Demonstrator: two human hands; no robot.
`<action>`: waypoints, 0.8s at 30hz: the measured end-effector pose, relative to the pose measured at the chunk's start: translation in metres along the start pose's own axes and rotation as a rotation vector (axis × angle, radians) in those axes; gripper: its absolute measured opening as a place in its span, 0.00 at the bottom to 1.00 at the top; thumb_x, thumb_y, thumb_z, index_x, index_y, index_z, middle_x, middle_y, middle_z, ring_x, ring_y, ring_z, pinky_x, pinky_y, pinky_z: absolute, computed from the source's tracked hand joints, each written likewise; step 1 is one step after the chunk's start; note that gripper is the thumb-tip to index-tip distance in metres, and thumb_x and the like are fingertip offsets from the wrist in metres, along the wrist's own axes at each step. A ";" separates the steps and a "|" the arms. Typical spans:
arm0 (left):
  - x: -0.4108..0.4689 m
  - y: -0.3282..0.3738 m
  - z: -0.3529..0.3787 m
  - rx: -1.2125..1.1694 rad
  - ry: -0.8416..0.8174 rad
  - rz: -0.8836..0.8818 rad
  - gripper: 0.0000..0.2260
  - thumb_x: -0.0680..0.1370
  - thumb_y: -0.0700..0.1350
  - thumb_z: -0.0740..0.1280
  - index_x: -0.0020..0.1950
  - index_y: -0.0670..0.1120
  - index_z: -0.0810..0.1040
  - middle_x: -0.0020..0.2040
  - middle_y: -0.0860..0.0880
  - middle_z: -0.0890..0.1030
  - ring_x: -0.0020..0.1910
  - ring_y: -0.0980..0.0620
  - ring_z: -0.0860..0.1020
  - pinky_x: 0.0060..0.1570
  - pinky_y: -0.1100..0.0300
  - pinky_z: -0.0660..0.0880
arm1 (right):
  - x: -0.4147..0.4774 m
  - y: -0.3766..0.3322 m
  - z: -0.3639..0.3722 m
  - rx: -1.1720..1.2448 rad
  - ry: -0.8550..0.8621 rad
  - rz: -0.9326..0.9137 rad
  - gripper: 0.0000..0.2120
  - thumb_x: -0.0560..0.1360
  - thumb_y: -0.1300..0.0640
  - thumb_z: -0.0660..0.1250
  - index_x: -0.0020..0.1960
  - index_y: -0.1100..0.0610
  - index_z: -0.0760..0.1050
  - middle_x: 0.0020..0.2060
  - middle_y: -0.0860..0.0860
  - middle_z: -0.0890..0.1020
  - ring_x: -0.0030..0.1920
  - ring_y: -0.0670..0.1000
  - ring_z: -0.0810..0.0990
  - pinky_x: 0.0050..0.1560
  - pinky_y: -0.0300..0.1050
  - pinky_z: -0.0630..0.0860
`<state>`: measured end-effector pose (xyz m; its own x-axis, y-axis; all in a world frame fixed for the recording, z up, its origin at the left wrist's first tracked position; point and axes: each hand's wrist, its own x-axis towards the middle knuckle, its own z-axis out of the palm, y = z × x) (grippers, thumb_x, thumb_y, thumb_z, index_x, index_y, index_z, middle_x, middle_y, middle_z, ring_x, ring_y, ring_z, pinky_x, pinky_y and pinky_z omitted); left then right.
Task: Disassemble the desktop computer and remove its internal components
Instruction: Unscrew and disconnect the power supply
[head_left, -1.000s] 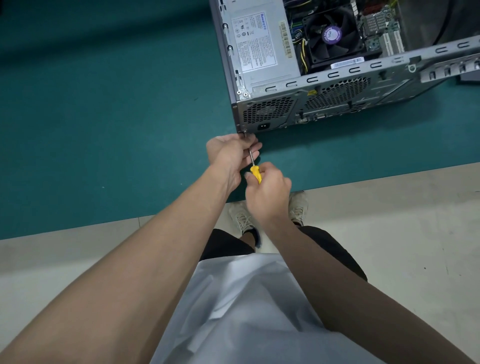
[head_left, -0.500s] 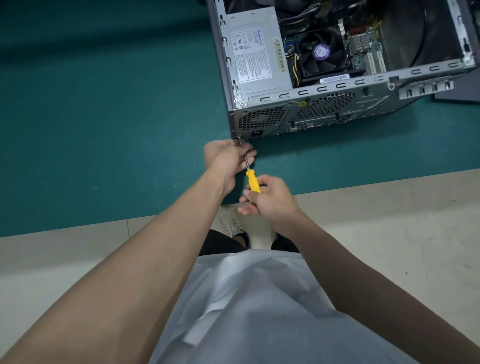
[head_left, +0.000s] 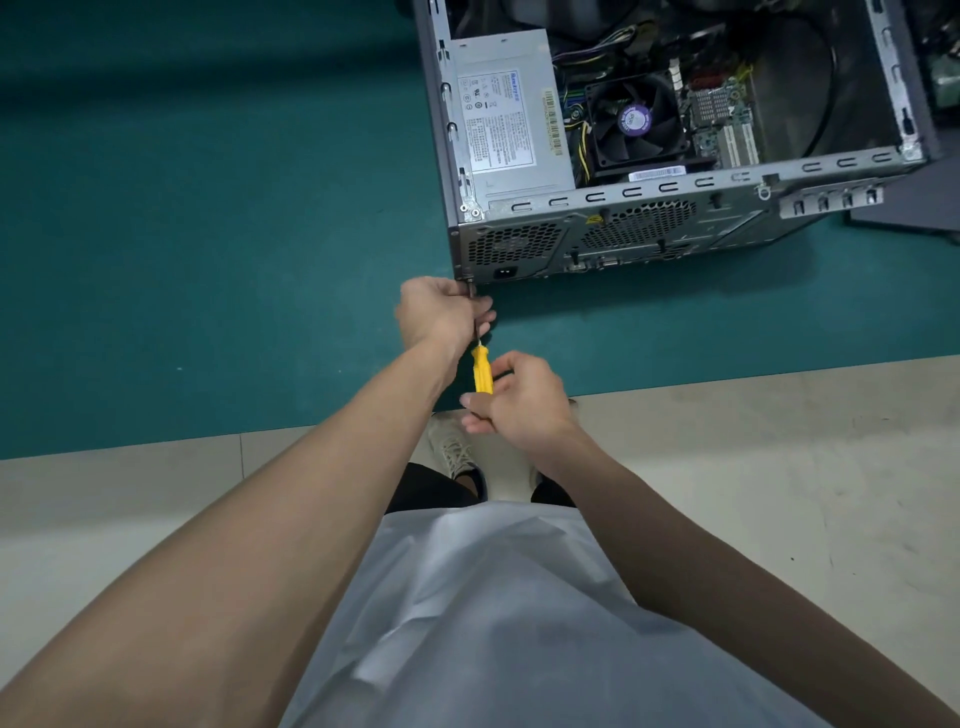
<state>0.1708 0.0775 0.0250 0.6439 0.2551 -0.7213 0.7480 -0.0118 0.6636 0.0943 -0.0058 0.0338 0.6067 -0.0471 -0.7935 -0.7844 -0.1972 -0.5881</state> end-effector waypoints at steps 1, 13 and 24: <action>0.000 0.000 0.002 0.040 0.032 0.016 0.05 0.74 0.31 0.70 0.42 0.39 0.78 0.41 0.42 0.83 0.35 0.49 0.84 0.35 0.60 0.80 | 0.000 0.000 0.001 -0.001 -0.005 -0.003 0.12 0.72 0.65 0.72 0.49 0.57 0.71 0.36 0.56 0.83 0.33 0.51 0.85 0.41 0.45 0.83; -0.006 -0.002 0.008 -0.129 0.089 -0.021 0.06 0.73 0.30 0.71 0.41 0.40 0.78 0.38 0.43 0.83 0.37 0.48 0.84 0.37 0.59 0.81 | 0.000 0.001 -0.005 -0.001 -0.024 -0.020 0.11 0.70 0.70 0.71 0.48 0.62 0.73 0.44 0.62 0.81 0.44 0.61 0.84 0.50 0.56 0.81; -0.007 -0.004 0.002 -0.475 -0.112 -0.114 0.07 0.78 0.27 0.60 0.44 0.36 0.74 0.41 0.38 0.82 0.41 0.44 0.83 0.44 0.56 0.82 | 0.001 -0.009 -0.022 0.440 -0.451 0.151 0.09 0.78 0.71 0.59 0.56 0.64 0.70 0.42 0.61 0.81 0.43 0.60 0.84 0.51 0.54 0.81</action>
<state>0.1642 0.0736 0.0271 0.5949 0.1233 -0.7943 0.6758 0.4582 0.5773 0.1051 -0.0255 0.0414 0.4471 0.3923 -0.8039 -0.8944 0.2035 -0.3982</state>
